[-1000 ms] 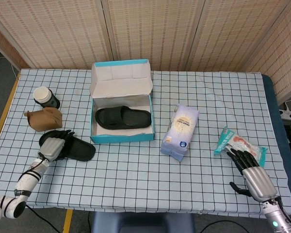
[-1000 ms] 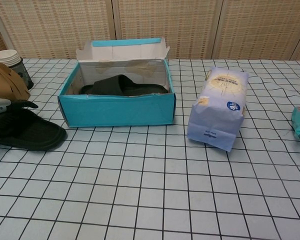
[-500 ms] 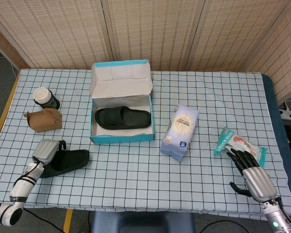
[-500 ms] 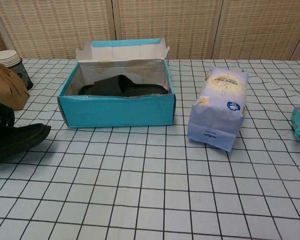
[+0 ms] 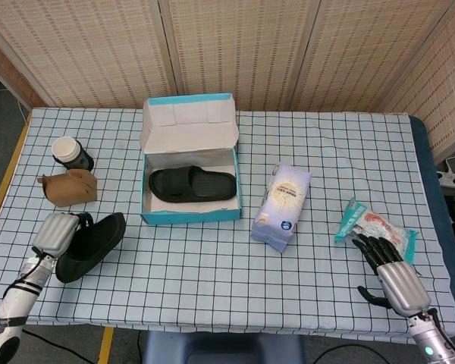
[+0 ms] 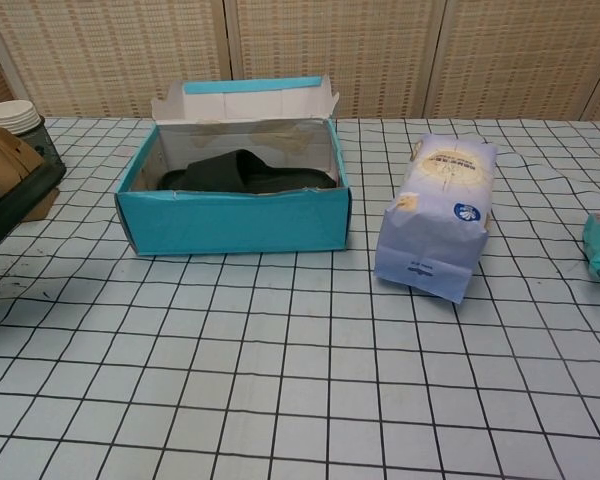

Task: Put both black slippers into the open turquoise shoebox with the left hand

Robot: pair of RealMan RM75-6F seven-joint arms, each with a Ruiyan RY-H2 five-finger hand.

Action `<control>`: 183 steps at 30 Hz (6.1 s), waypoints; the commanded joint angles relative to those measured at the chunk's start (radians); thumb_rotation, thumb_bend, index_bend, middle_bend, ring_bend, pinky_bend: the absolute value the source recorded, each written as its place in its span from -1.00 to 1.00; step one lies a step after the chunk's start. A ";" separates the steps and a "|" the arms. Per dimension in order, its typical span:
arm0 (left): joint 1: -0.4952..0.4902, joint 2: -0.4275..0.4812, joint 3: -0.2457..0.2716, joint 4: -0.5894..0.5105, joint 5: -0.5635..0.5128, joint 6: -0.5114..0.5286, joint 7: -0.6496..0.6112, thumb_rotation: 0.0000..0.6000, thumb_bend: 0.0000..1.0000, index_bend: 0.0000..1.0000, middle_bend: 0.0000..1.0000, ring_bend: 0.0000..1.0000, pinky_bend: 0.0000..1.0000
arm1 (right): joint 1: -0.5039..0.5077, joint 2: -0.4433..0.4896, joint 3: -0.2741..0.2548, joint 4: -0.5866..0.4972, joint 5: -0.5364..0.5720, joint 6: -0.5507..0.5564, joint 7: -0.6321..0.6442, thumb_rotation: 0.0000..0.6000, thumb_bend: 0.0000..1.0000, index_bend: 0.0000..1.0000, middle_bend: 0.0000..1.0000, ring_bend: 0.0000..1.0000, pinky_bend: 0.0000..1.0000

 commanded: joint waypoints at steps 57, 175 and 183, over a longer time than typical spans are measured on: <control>-0.845 -0.238 -0.124 0.203 -0.737 -0.601 0.509 1.00 0.10 -0.05 0.17 0.12 0.15 | 0.040 0.001 0.024 0.036 0.092 -0.087 0.059 1.00 -0.64 -1.00 -1.00 -1.00 -1.00; -0.319 -0.215 -0.068 0.017 0.045 -0.066 0.101 1.00 0.35 -0.51 -0.26 -0.38 -0.17 | 0.032 0.024 -0.019 0.018 -0.004 -0.041 0.098 1.00 -0.64 -1.00 -1.00 -1.00 -1.00; -0.324 -0.208 -0.091 0.058 0.110 -0.028 -0.034 1.00 0.82 -0.21 0.06 -0.14 0.07 | 0.033 0.024 -0.020 0.019 -0.004 -0.045 0.097 1.00 -0.64 -1.00 -1.00 -1.00 -1.00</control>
